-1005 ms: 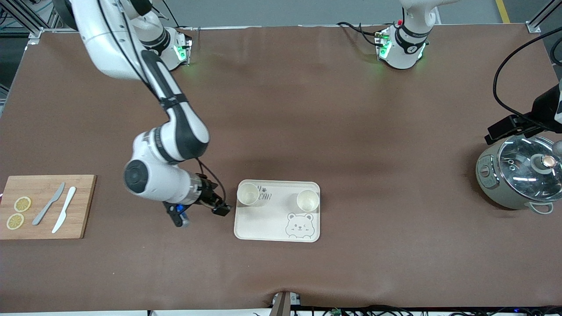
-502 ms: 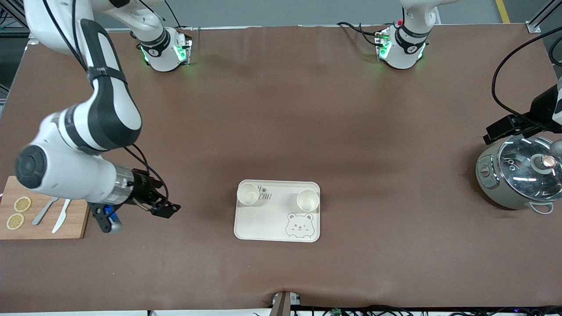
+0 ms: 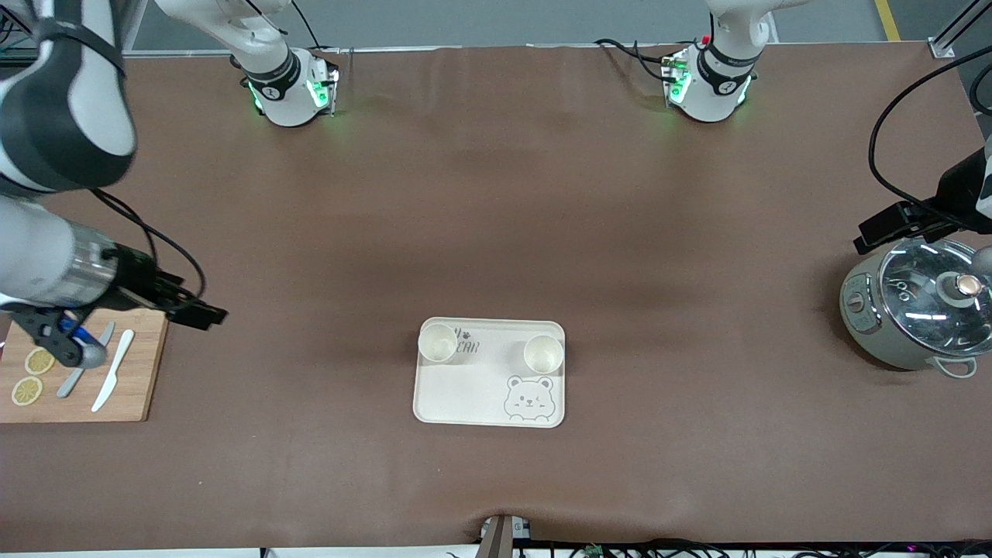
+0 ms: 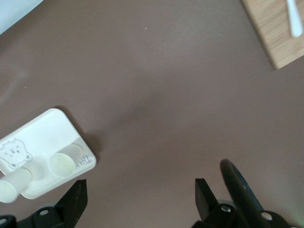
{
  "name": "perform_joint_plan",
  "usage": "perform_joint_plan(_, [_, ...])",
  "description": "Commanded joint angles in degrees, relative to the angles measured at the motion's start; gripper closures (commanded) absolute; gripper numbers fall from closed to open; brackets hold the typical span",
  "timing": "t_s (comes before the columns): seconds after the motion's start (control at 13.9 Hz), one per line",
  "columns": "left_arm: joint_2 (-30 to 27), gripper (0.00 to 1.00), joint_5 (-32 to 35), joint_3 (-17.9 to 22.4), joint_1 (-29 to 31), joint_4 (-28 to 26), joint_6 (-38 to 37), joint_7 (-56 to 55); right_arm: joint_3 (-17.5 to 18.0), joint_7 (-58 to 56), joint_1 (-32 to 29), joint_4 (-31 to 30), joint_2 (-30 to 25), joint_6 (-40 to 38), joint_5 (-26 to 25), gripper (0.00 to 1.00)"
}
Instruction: Place white IKEA cup upright on tray with both arms
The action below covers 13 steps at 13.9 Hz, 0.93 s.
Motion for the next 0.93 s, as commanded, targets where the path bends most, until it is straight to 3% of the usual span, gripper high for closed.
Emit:
perform_joint_plan(0.0, [-1.4,0.00,1.4,-0.4,0.4,-0.4,-1.1,-0.1,0.9,-9.2,-3.2,-6.7,-7.4,-0.1,-3.8,0.00])
perform_joint_plan(0.29, [-3.7,0.00,1.3,-0.7,0.1,-0.8,-1.7,0.3,1.0,-18.3,-5.5,-10.9,-14.3,-0.1,-7.6,0.00])
perform_joint_plan(0.5, [-5.9,0.00,1.2,5.5,-7.8,-2.2,-2.9,0.3,0.9,-31.5,-8.1,-17.8,-20.5,1.3,-7.7,0.00])
perform_joint_plan(0.72, [-10.4,0.00,1.2,6.8,-12.1,-7.8,-2.8,-0.5,1.0,-38.4,-9.6,-21.6,-24.7,1.6,-7.6,0.00])
perform_joint_plan(0.86, [-11.8,0.00,1.2,9.1,-15.3,-9.6,-2.5,-0.5,1.2,-38.4,-9.3,-21.5,-24.6,1.2,-7.7,0.00])
